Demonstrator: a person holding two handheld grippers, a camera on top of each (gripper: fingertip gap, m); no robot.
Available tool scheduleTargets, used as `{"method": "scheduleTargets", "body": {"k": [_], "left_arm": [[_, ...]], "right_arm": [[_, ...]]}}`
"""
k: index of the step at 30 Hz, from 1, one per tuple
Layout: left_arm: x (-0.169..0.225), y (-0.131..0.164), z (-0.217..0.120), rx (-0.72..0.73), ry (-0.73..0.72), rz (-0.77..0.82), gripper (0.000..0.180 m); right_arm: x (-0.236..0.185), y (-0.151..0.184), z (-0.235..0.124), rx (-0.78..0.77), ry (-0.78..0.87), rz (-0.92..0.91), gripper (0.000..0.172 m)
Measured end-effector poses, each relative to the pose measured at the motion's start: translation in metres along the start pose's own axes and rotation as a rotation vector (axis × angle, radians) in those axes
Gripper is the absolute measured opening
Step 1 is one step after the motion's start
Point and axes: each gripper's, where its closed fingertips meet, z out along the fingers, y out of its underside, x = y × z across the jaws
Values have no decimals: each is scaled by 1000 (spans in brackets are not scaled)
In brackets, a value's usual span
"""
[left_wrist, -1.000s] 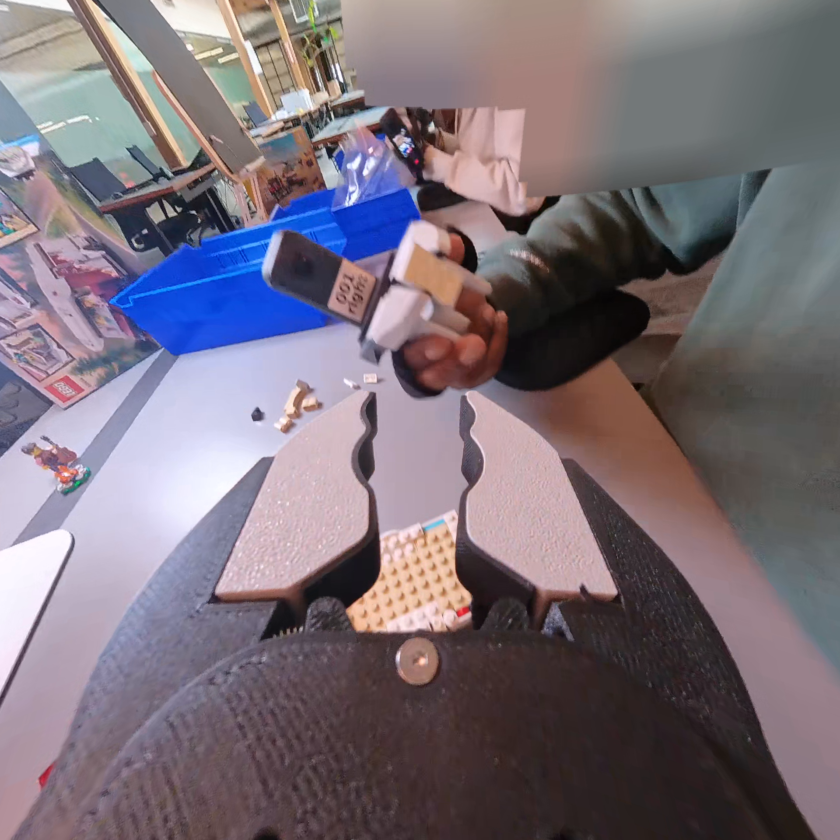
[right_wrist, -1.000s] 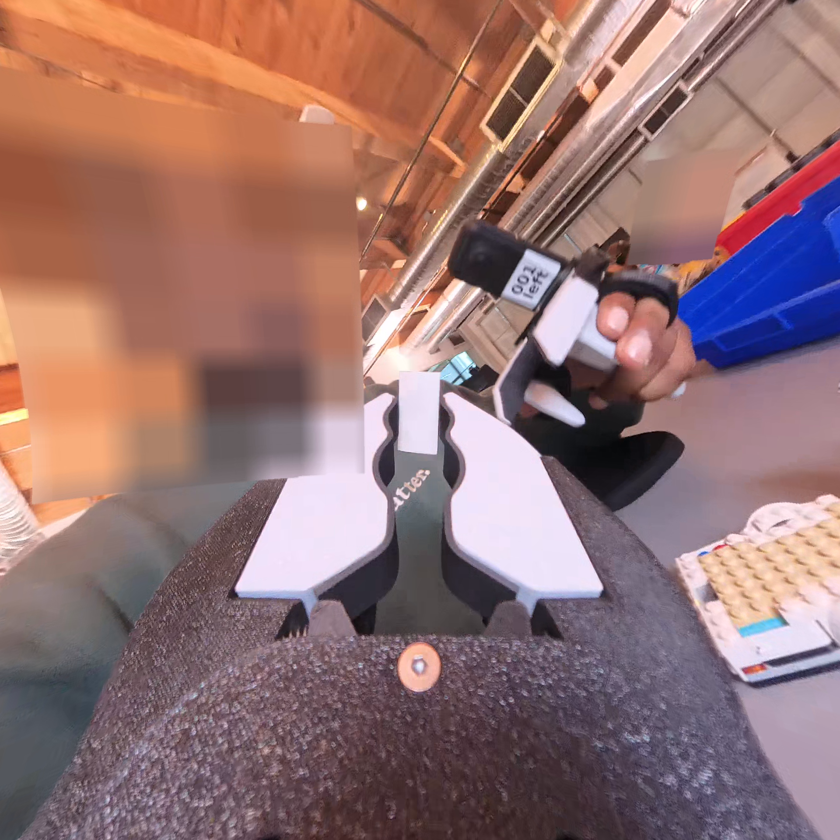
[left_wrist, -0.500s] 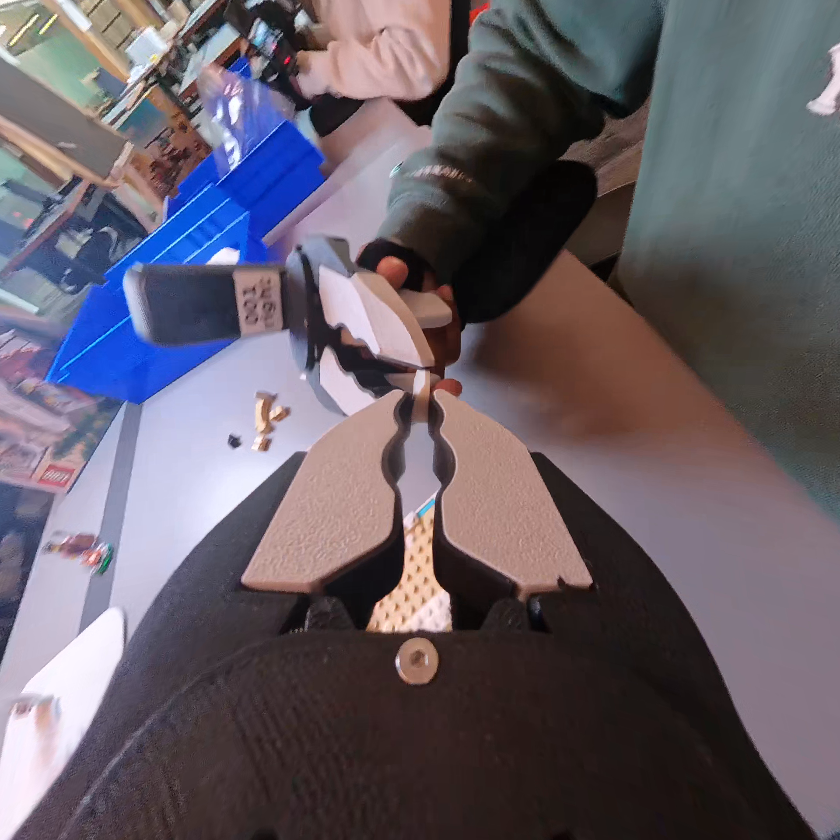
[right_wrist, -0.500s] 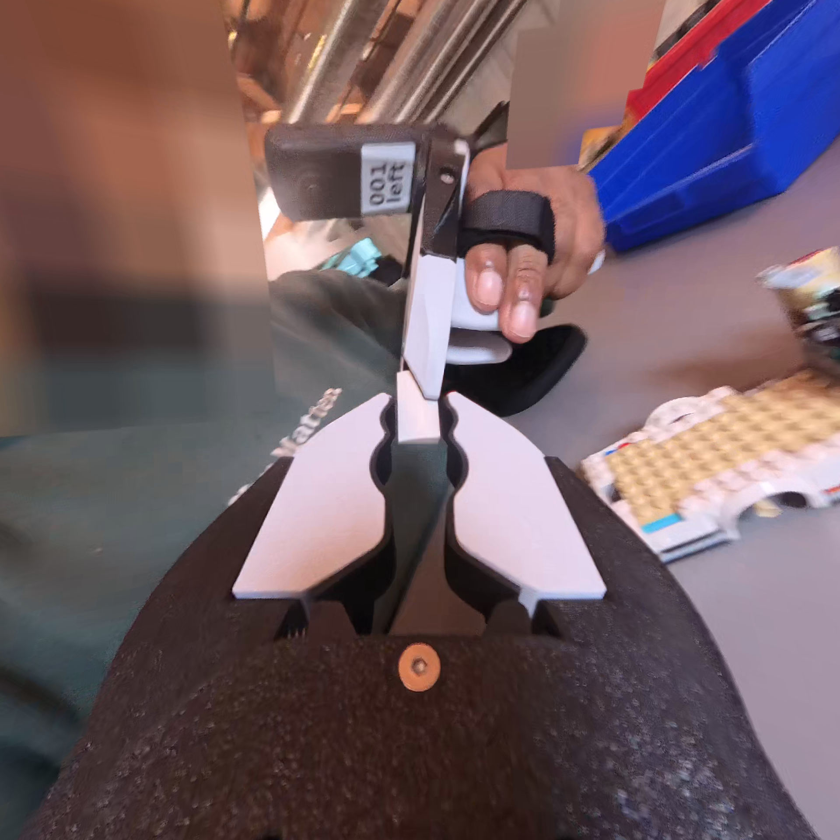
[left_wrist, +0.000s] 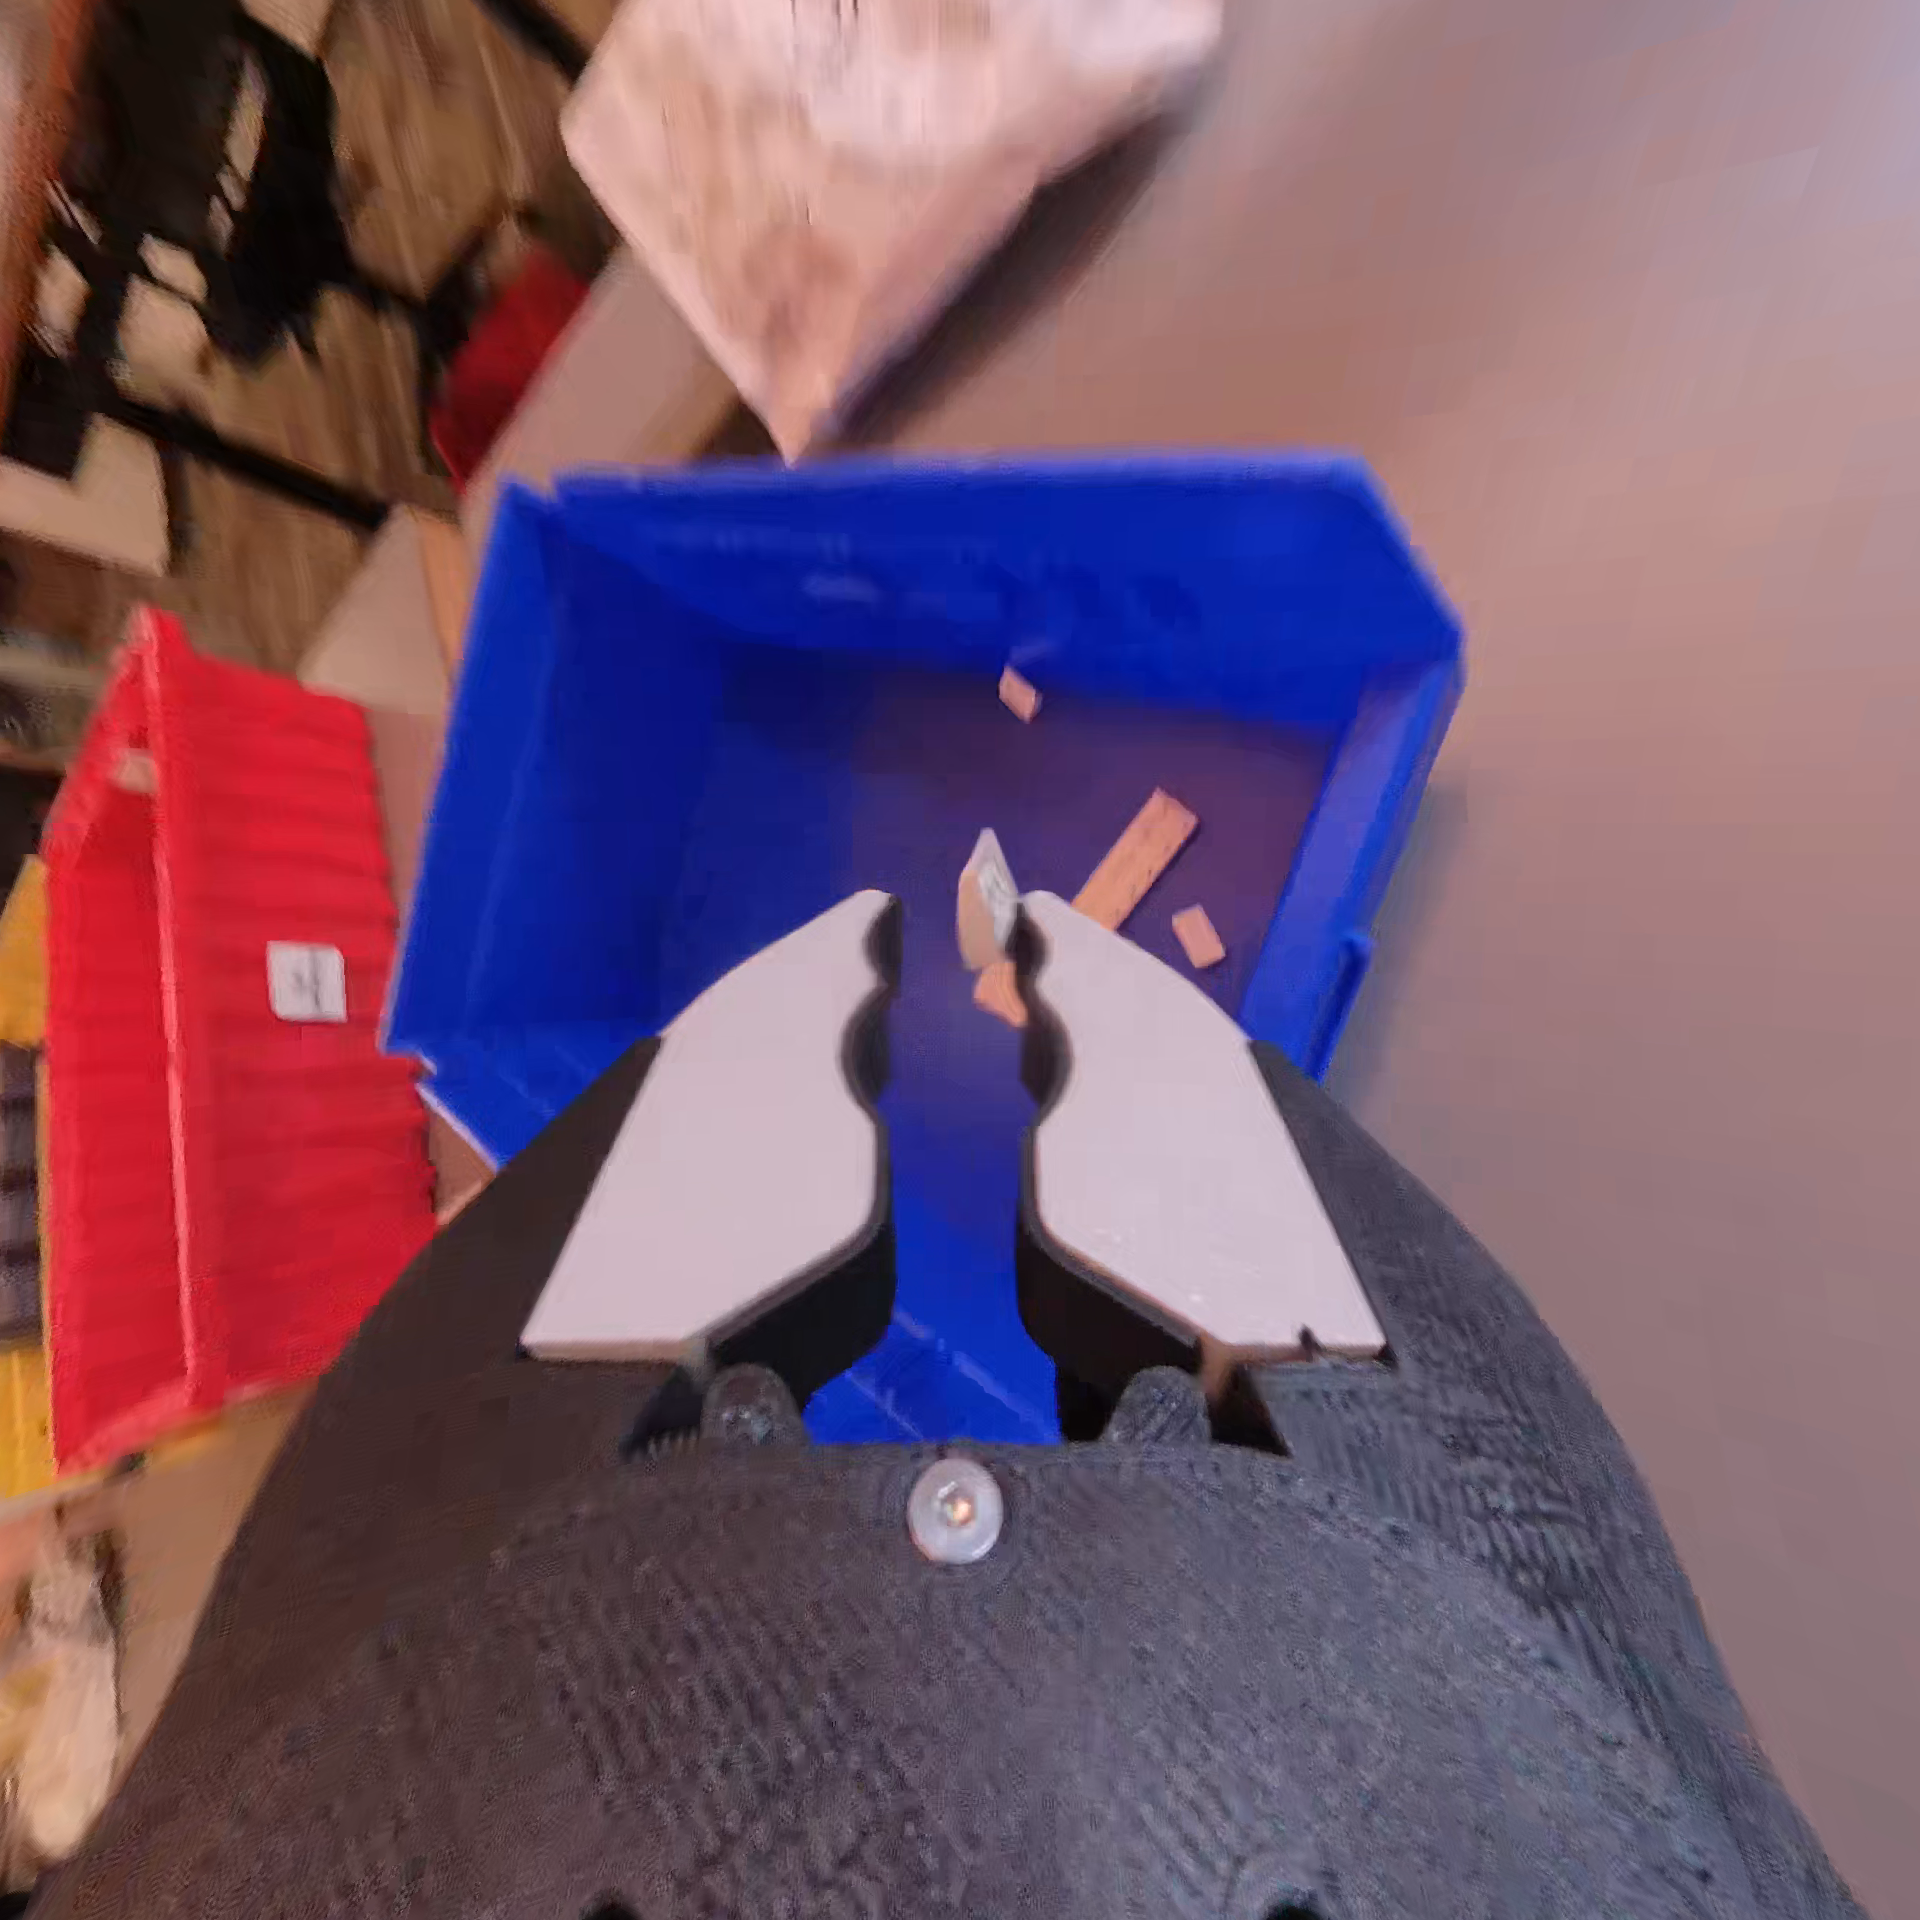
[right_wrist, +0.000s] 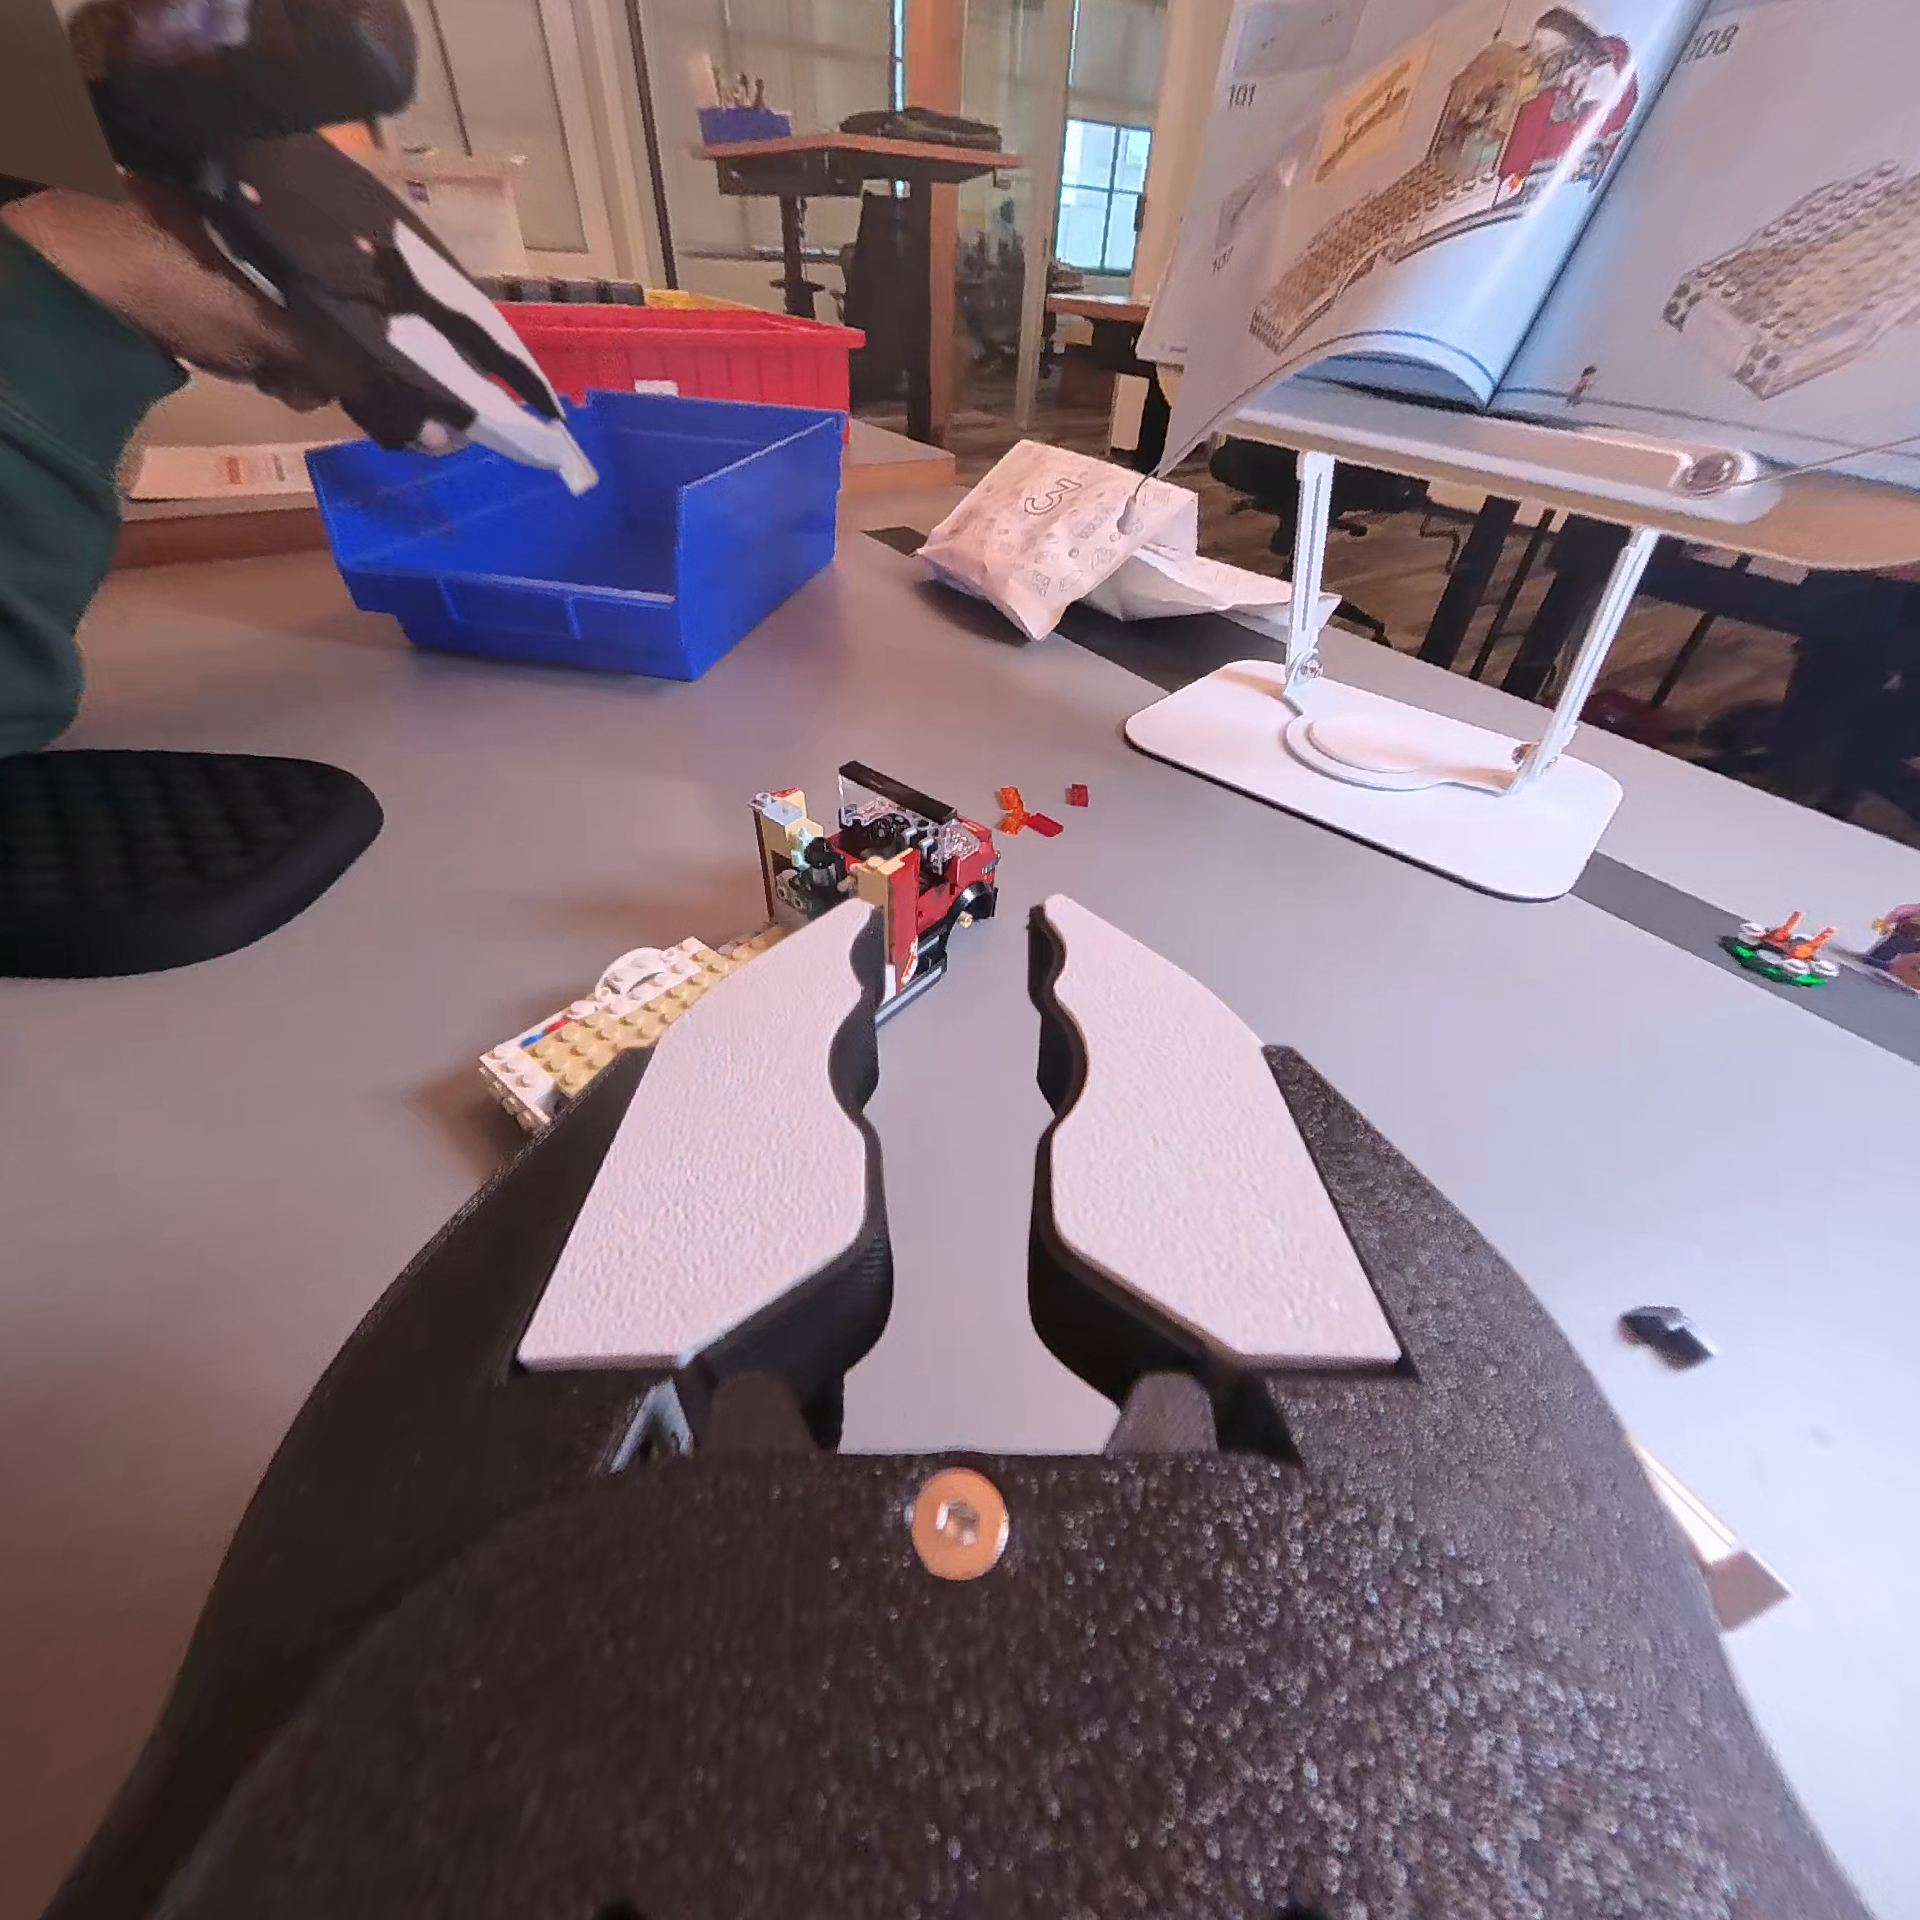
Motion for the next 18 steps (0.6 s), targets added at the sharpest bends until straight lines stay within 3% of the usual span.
{"method": "scheduleTargets", "body": {"k": [1, 5, 7, 11, 15, 17, 18], "left_arm": [[1, 8, 6, -44, 12, -20, 39], [-7, -4, 15, -6, 18, -121, 88], [-12, -11, 14, 13, 2, -110, 89], [-12, -58, 1, 225, -21, -61, 75], [6, -154, -42, 688, 14, -56, 28], [18, -194, -59, 854, 57, -59, 1], [20, -211, -64, 908, 52, -66, 0]], "right_arm": [[-1, 2, 1, -8, -4, 4, 26], [-1, 8, 2, -31, 2, 4, 24], [0, 9, 1, -32, 10, -2, 24], [4, 7, 0, -14, 28, 9, 23], [25, -7, -7, 81, 164, 9, 25], [38, -16, -16, 134, 251, 3, 25], [44, -20, -21, 157, 286, 1, 25]]}}
